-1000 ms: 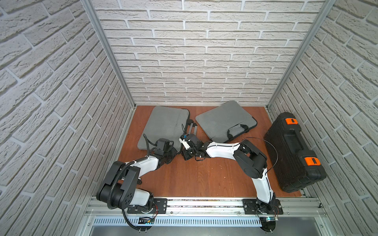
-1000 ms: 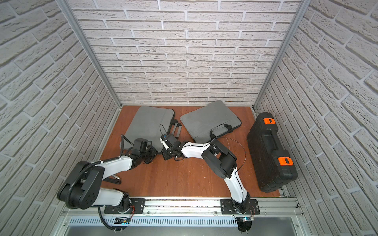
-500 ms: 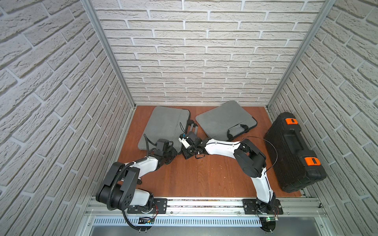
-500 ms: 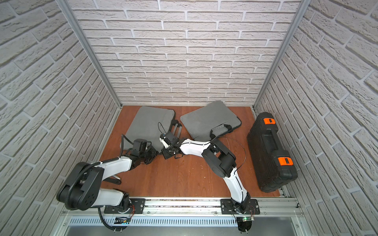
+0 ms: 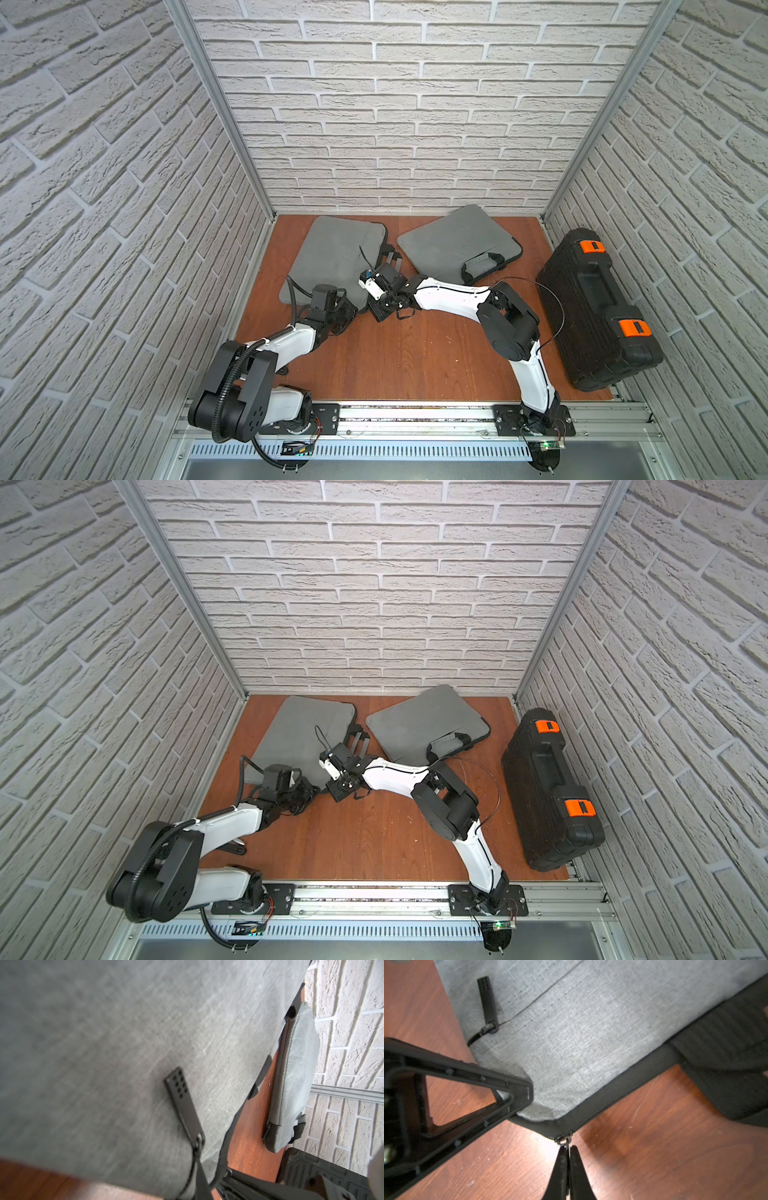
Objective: Open the zippered laptop bag and take out the laptop
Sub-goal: Unzip the zipper on the zippered laptop bag.
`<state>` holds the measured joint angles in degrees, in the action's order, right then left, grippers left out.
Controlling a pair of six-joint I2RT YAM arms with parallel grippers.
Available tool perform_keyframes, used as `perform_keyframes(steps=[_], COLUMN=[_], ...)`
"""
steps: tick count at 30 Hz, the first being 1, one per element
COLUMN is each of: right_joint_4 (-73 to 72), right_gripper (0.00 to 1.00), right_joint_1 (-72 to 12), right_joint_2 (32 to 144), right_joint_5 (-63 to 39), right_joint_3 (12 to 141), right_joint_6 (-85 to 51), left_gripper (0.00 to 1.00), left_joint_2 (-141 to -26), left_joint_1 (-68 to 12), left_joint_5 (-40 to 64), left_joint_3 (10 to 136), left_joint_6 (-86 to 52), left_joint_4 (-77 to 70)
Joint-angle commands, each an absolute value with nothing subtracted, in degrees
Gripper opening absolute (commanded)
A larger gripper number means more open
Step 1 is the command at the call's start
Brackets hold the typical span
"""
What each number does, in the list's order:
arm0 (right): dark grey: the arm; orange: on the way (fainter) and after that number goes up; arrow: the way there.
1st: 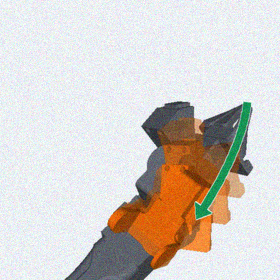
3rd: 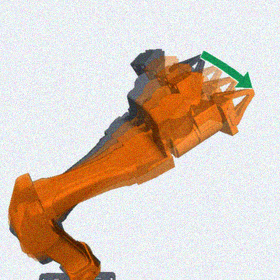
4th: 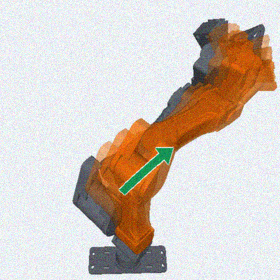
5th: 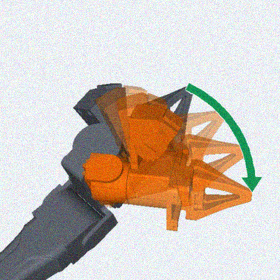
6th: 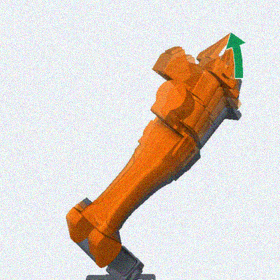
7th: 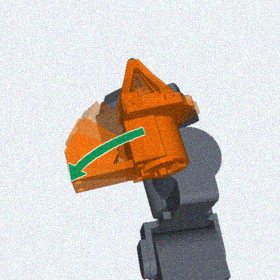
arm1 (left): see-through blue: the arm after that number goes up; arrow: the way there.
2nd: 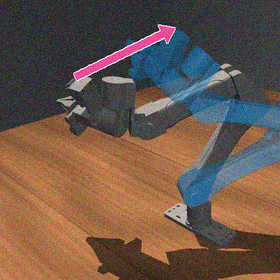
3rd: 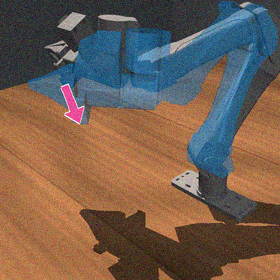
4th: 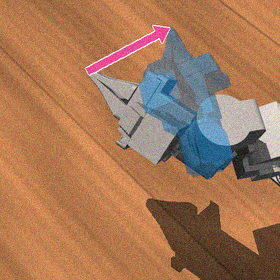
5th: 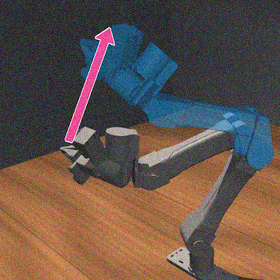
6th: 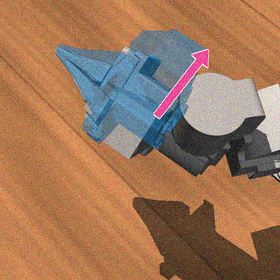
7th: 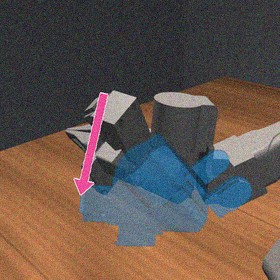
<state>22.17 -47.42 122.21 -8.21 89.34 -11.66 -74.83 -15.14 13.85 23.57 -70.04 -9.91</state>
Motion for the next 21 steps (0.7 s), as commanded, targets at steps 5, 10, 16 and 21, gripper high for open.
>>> perform_keyframes(steps=[5, 10, 16, 21], right_joint_4=[29.34, 29.33, 29.54, 29.57], right_gripper=[0.06, 0.06, 0.06, 0.06], right_joint_1=[-44.47, -44.43, -44.39, -44.38], right_joint_2=[122.82, 123.81, 126.31, 127.81], right_joint_5=[1.02, 0.84, 0.79, 1.1], right_joint_3=[90.59, 91.94, 94.85, 97.08], right_joint_6=[-11.69, -12.13, -13.12, -13.69], left_gripper=[0.0, 0.0, 0.0, 0.0], left_joint_2=[-72.57, -71.05, -69.46, -68.82], left_joint_1=[-12.22, -11.89, -11.86, -11.87], left_joint_5=[8.52, 8.84, 9.21, 8.72], left_joint_3=[20.99, 20.4, 20.39, 20.14], left_joint_6=[-67.52, -67.06, -67.23, -67.45], left_joint_4=[-1.29, -0.55, -0.56, 0.0])
